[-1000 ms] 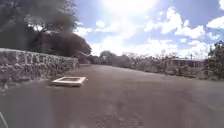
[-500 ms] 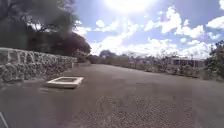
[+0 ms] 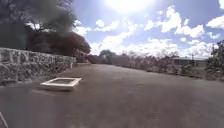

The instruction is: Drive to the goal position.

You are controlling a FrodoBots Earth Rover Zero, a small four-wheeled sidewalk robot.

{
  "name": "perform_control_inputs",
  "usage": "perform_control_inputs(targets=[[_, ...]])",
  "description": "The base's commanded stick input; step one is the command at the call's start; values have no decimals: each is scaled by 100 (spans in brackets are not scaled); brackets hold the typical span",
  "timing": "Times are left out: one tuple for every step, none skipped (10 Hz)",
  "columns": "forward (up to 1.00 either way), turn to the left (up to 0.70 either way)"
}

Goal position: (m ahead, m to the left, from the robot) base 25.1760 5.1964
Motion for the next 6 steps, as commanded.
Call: perform_control_inputs(targets=[[50, 0], [50, 0], [50, 0], [50, 0], [50, 0], [50, 0]])
